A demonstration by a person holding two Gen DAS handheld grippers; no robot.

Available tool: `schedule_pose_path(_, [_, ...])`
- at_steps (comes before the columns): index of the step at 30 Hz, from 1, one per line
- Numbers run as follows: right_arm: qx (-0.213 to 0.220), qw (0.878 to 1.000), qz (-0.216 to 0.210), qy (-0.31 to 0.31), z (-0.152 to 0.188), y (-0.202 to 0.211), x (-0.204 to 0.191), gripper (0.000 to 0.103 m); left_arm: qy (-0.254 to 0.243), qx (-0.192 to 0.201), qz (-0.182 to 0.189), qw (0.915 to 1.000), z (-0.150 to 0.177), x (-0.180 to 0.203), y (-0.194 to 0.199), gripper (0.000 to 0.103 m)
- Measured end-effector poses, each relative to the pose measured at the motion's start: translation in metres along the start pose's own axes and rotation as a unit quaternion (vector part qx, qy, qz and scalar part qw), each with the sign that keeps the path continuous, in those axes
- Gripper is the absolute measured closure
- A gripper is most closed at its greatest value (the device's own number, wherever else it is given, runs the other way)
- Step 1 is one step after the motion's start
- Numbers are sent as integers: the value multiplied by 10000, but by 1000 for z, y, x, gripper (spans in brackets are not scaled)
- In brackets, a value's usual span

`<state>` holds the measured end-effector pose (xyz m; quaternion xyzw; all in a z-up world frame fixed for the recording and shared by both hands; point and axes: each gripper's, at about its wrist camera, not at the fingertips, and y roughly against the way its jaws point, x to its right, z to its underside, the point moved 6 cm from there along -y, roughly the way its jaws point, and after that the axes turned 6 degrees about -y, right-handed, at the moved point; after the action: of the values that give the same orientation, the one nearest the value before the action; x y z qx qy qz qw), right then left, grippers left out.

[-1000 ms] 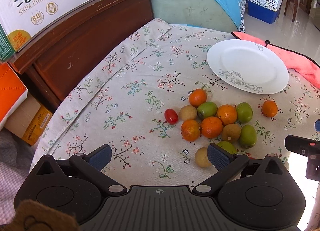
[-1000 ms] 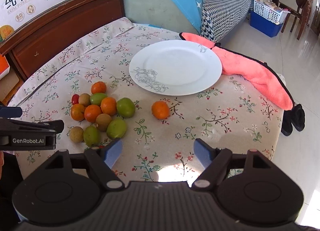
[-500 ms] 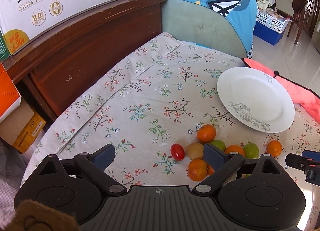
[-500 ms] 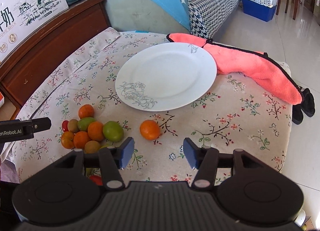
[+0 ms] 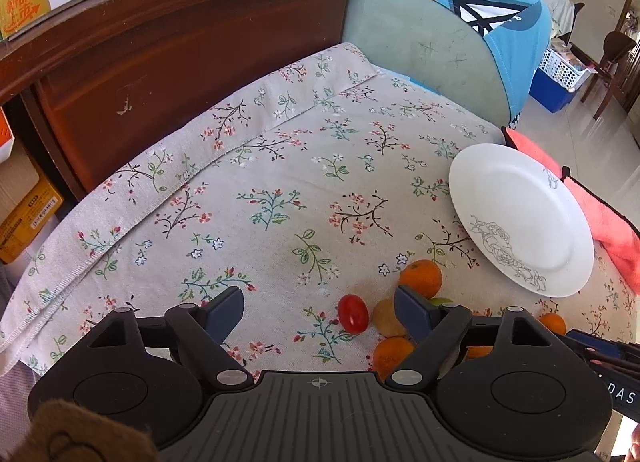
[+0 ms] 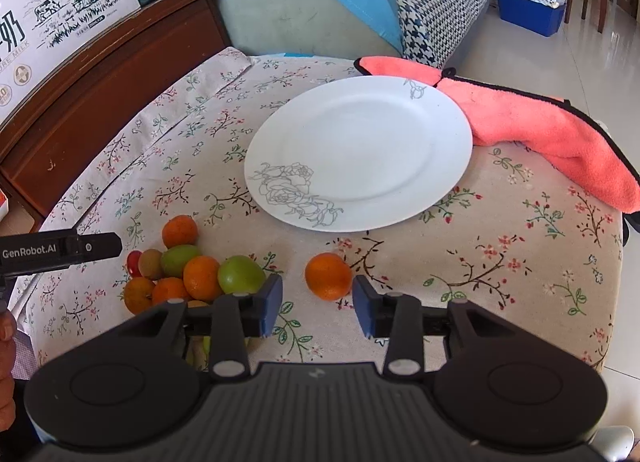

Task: Organize fruits
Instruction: 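Grasp a red cherry tomato with the left gripper while the right gripper grasps an orange tangerine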

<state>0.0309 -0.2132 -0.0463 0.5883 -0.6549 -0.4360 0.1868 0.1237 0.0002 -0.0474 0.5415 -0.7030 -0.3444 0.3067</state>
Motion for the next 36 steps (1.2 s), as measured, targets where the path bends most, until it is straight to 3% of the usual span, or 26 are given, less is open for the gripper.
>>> schedule_pose_path(4, [-48, 9999, 83, -48, 0, -6, 0, 72, 205, -127, 91, 9997, 0, -1, -10, 31])
schedule_pose_path(8, [-48, 9999, 87, -29, 0, -9, -1, 77, 43, -170, -31, 9998, 5, 2, -12, 33])
schedule_pose_path(22, [-1, 9999, 149, 16, 1, -9, -3, 77, -57, -187, -95, 9998, 16, 3, -25, 46])
schedule_pose_path(27, [13, 9999, 135, -22, 0, -9, -2, 77, -225, -10, -93, 9997, 16, 8, -26, 60])
schedule_pose_path(32, [38, 9999, 133, -14, 0, -9, -2, 78, -337, 61, 109, 9994, 16, 15, -25, 86])
schedule_pose_path(36, [49, 9999, 136, -2, 1, -8, -2, 78, -277, 85, 211, 9994, 17, 14, -24, 87])
